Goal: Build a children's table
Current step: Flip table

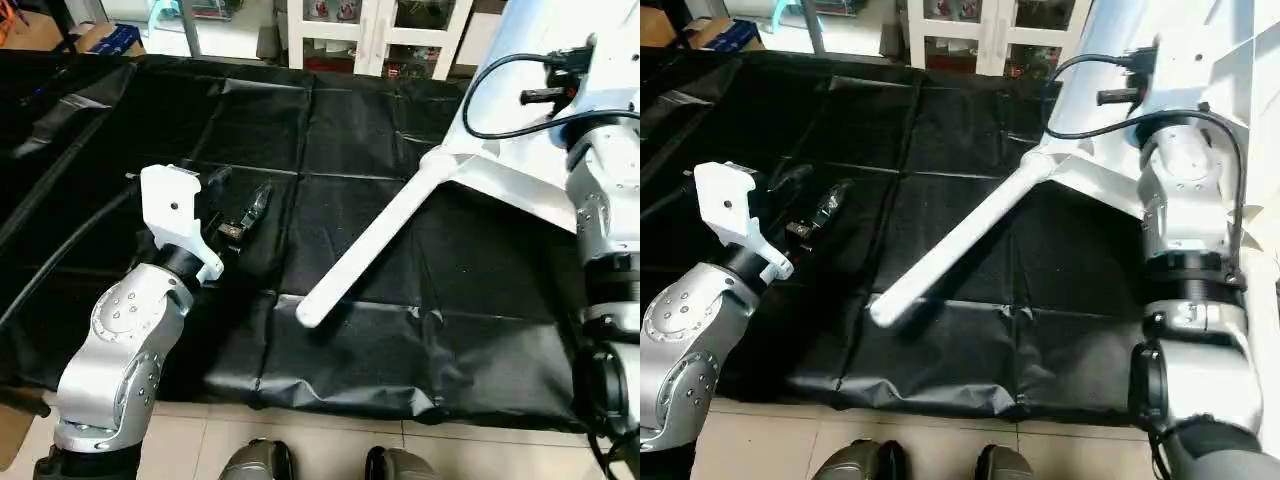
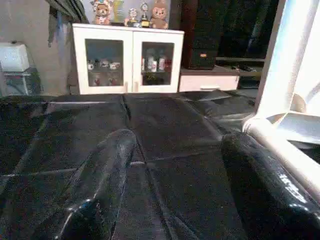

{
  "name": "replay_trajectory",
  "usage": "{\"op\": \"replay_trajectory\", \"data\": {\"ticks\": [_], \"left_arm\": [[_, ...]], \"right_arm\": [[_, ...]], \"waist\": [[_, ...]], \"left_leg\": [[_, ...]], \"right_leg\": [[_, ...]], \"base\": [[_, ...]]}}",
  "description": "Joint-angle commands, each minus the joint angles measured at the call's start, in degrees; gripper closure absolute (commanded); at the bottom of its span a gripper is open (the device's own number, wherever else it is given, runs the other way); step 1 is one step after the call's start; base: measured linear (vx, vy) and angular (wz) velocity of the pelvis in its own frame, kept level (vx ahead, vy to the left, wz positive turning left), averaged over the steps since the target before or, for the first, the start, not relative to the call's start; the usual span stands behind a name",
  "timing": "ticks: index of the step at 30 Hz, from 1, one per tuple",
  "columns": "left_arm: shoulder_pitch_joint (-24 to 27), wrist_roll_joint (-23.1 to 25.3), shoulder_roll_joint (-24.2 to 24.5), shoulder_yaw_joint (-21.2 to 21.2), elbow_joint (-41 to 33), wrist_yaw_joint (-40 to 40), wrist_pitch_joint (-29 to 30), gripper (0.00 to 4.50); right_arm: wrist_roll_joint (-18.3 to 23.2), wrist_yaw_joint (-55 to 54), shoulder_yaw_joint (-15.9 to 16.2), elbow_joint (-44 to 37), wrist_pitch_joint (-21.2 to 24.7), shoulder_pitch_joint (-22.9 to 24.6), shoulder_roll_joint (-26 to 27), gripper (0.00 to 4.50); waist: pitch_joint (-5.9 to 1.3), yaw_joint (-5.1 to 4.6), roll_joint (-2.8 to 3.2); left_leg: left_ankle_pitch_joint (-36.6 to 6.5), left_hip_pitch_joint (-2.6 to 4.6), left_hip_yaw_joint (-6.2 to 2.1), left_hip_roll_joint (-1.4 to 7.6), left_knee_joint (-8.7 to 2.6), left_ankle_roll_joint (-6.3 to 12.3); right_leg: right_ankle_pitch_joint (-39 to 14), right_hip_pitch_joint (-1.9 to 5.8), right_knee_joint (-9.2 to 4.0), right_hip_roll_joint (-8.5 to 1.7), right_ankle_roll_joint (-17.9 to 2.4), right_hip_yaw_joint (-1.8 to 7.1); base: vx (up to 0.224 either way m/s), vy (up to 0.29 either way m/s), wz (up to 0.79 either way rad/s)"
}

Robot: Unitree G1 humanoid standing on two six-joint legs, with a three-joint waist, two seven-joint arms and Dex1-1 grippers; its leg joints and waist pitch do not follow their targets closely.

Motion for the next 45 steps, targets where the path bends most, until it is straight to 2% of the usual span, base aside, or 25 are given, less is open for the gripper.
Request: {"op": "replay_trajectory", "data": {"ticks": [1,4,5,7,8,9,10,11,13,15,17,18,20,23,25,28,32,37,39,41,42,44,45], "left_arm": [[-0.04,0.62,-0.06,-0.29,-0.46,0.16,0.28,1.36],[0.02,0.53,0.02,-0.04,-1.01,0.25,0.46,1.36],[0.01,0.2,0.15,0.54,-1.18,0.27,0.6,1.36],[0.07,0.23,0.46,1.1,-0.59,0.19,0.37,1.36],[0.08,0.43,0.59,1.18,-0.14,0.17,0.14,1.36],[0.04,0.93,0.77,1.18,0.7,0.2,-0.35,1.36],[-0.01,0.98,0.77,1.16,0.84,0.21,-0.41,1.36],[-0.49,1.23,0.82,1.18,1.61,0.2,-0.68,1.36],[-1.04,1.37,0.95,1.37,1.97,0.26,-0.77,1.36],[-2.44,0.47,1.05,3.13,1.73,0.69,-0.48,1.36],[-2.62,0.16,0.92,3.58,1.58,0.9,-0.44,1.36],[-2.65,0.11,0.85,3.77,1.52,1.02,-0.46,1.36],[-2.48,0.35,0.83,3.67,1.65,0.98,-0.72,1.36],[-2.23,0.76,0.64,3.15,1.9,1.0,-1.11,1.36],[-2.63,0.91,0.16,2.84,2.65,0.98,-1.56,1.36],[-2.79,1.01,-0.01,2.92,3.22,0.73,-1.9,1.36],[-2.99,1.27,0.1,3.4,3.68,0.62,-2.08,1.36],[-3.38,1.39,0.11,3.5,4.14,0.8,-2.3,1.36],[-3.46,1.58,-0.07,3.71,4.28,1.45,-1.94,1.36],[-3.28,1.55,-0.25,4.07,4.33,2.03,-1.11,1.36],[-3.05,1.14,-0.39,4.24,4.52,2.3,0.15,1.36],[-2.42,0.22,-0.82,4.37,5.04,2.42,2.02,1.36],[-1.68,-0.2,-1.77,4.76,6.12,2.7,1.3,1.36]], "right_arm": [[0.54,-0.19,0.64,-3.71,1.31,2.81,1.06,4.44],[1.12,1.47,2.87,-10.61,3.32,9.12,2.72,4.44],[1.41,3.15,5.1,-15.44,5.2,14.28,3.51,4.44],[3.67,6.04,7.32,-19.46,8.09,19.88,4.94,4.44],[4.2,8.33,8.91,-19.56,8.1,21.68,5.05,4.44],[3.99,13.64,12.8,-18.51,6.61,24.63,4.51,4.44],[3.69,14.33,13.39,-18.17,6.13,25.02,4.38,4.44],[1.13,16.33,15.67,-15.74,2.43,26.67,3.72,4.44],[-0.34,15.61,15.5,-14.05,0.86,27.11,3.59,4.44],[-0.11,13.0,11.77,-15.84,1.84,28.2,3.06,4.44],[0.21,12.59,10.98,-16.79,2.32,28.3,2.8,4.44],[0.83,12.12,10.23,-18.68,3.51,28.74,2.72,4.44],[2.22,11.57,9.29,-21.84,5.59,29.63,2.86,4.44],[2.9,11.91,9.77,-24.61,6.33,30.71,3.01,4.44],[2.21,12.03,10.4,-25.65,5.31,31.04,3.65,4.44],[1.99,11.55,10.22,-26.66,5.2,30.87,4.15,4.44],[2.49,10.71,8.88,-28.57,6.76,30.33,4.48,4.44],[2.61,10.23,8.72,-29.42,6.83,30.14,4.52,4.44],[2.28,9.7,8.53,-30.3,6.43,30.09,4.71,4.44],[2.63,7.31,5.95,-31.8,4.11,29.11,5.57,4.44],[3.14,5.96,4.37,-32.11,3.86,28.58,5.84,4.44],[3.45,4.17,2.4,-32.25,4.09,28.28,5.89,4.44],[3.28,3.19,1.43,-32.24,4.82,28.83,5.67,4.44]], "waist": [[-3.9,-0.26,-0.24],[-3.99,-0.2,-0.52],[-4.04,-0.11,-0.33],[-4.3,-0.02,0.02],[-4.33,-0.18,-0.2],[-4.47,-0.17,0.18],[-4.34,-0.18,0.02],[-4.44,-0.12,0.11],[-4.29,-0.15,-0.05],[-4.13,-0.03,-0.04],[-4.21,0.05,-0.02],[-4.01,0.01,-0.05],[-4.4,-0.01,-0.05],[-4.66,-0.04,-0.01],[-4.69,-0.02,0.12],[-4.69,-0.09,0.02],[-4.76,0.04,0.35],[-4.91,0.04,0.16],[-4.92,0.05,0.17],[-4.93,0.1,0.14],[-4.91,0.01,0.03],[-5.1,0.06,0.05],[-5.05,0.05,0.01]], "left_leg": [[-14.11,2.86,-3.59,7.76,-6.54,-1.41],[-12.79,2.71,-3.51,7.74,-6.55,-0.92],[-11.85,2.81,-3.52,7.84,-6.64,-0.78],[-10.51,2.9,-3.56,7.82,-6.6,-0.29],[-9.2,2.67,-3.68,7.83,-6.65,0.38],[-9.24,2.71,-3.61,7.77,-6.55,0.7],[-9.61,2.65,-3.62,7.91,-6.57,0.76],[-9.72,2.58,-3.66,7.93,-6.6,0.81],[-10.65,2.63,-3.58,7.99,-6.7,0.48],[-11.72,2.94,-3.46,8.04,-6.9,-0.26],[-11.8,3.29,-3.39,8.03,-6.94,-0.63],[-12.46,3.05,-3.44,8.06,-7.1,-0.79],[-11.84,3.02,-3.53,8.06,-6.99,-0.83],[-8.81,3.01,-3.44,7.97,-6.68,0.29],[-8.59,2.89,-3.33,7.95,-6.59,0.9],[-10.12,3.0,-3.27,8.0,-6.65,0.62],[-9.87,3.44,-2.87,8.1,-6.78,-0.59],[-8.37,3.23,-2.78,8.01,-6.62,-0.65],[-7.45,3.2,-2.72,7.99,-6.51,-0.11],[-7.45,3.24,-2.67,8.05,-6.45,0.07],[-7.05,3.14,-2.65,8.06,-6.49,0.12],[-6.31,3.39,-2.56,8.02,-6.39,0.06],[-6.02,3.38,-2.53,7.94,-6.38,0.12]], "right_leg": [[-5.2,2.04,-3.08,-4.55,-13.51,2.86],[-4.58,2.2,-3.21,-4.6,-12.79,3.07],[-3.69,2.03,-3.12,-4.49,-12.46,3.05],[-1.52,2.24,-3.0,-4.44,-12.25,3.07],[0.08,2.43,-2.93,-4.47,-12.68,3.0],[0.43,2.37,-2.94,-4.4,-13.36,2.88],[0.19,2.46,-3.01,-4.53,-13.49,2.95],[0.05,2.56,-2.97,-4.65,-14.09,2.99],[-1.21,2.43,-3.15,-4.69,-14.58,3.04],[-3.05,2.24,-3.32,-4.59,-14.68,3.17],[-2.72,2.12,-3.24,-4.3,-14.51,3.03],[-3.46,2.31,-3.3,-4.4,-14.18,3.07],[-2.93,2.52,-3.15,-4.62,-13.69,3.07],[0.71,2.55,-2.94,-4.61,-13.79,3.02],[0.46,2.64,-2.97,-4.7,-14.35,3.03],[-1.66,2.55,-3.15,-4.62,-14.42,3.03],[-1.25,2.23,-2.97,-4.18,-13.84,2.84],[0.2,2.48,-2.82,-4.33,-13.82,2.84],[1.06,2.51,-2.75,-4.34,-14.0,2.82],[0.59,2.51,-2.8,-4.49,-14.05,2.87],[0.83,2.54,-2.72,-4.43,-14.05,2.87],[1.09,2.49,-2.59,-4.29,-13.98,2.78],[0.96,2.43,-2.66,-4.17,-14.0,2.73]], "base": [[0.0,0.0,0.0],[0.0,0.0,0.0],[0.0,0.0,0.0],[0.0,0.0,0.0],[0.0,0.0,0.0],[0.0,0.0,0.0],[0.0,0.0,0.0],[0.0,0.0,0.0],[0.0,0.0,0.0],[0.0,0.0,0.0],[0.0,0.0,0.0],[0.0,0.0,0.0],[0.0,0.0,0.0],[0.0,0.0,0.0],[0.0,0.0,0.0],[0.0,0.0,0.0],[0.0,0.0,0.0],[0.0,0.0,0.0],[0.0,0.0,0.0],[0.0,0.0,0.0],[0.0,0.0,0.0],[0.0,0.0,0.0],[0.0,0.0,0.0]]}}
